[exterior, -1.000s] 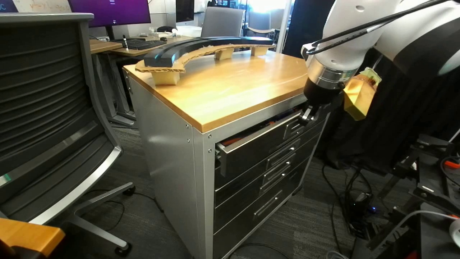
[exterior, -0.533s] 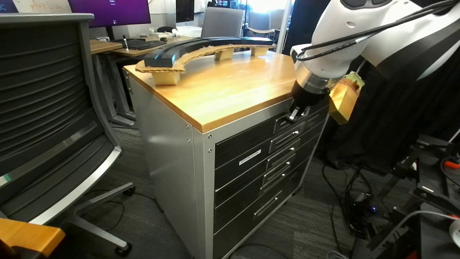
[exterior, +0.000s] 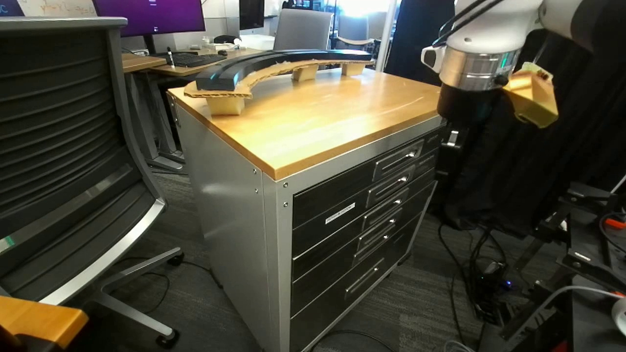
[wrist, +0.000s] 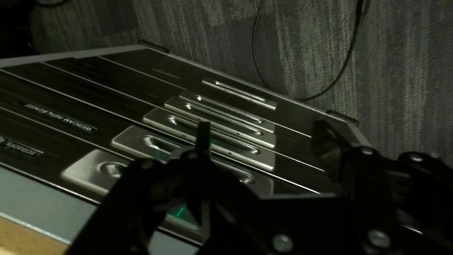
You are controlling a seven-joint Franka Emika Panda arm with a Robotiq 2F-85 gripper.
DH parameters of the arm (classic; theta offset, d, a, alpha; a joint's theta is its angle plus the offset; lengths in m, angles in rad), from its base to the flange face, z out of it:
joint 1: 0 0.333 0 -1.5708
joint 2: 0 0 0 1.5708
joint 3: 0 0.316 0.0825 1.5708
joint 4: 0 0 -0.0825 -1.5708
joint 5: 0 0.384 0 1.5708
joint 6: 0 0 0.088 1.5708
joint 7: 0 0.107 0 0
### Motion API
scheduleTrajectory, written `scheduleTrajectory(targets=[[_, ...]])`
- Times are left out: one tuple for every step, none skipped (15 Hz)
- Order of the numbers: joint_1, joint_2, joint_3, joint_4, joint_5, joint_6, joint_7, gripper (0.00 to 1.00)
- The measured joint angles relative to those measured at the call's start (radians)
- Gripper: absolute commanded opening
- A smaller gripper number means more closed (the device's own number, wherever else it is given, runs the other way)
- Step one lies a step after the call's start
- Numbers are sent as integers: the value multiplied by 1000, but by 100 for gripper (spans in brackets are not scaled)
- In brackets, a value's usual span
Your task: Pick up the screwdriver and place it in the drawer, then close the drawer
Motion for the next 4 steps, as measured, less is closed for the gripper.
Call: scheduleTrajectory(targets=[[-48, -25, 51, 4, 83, -22, -75, 100], [-88, -49, 92, 13, 166, -44, -148, 94], [-117, -74, 121, 27, 248, -69, -217, 100], [-135, -99, 138, 43, 302, -94, -267, 100]])
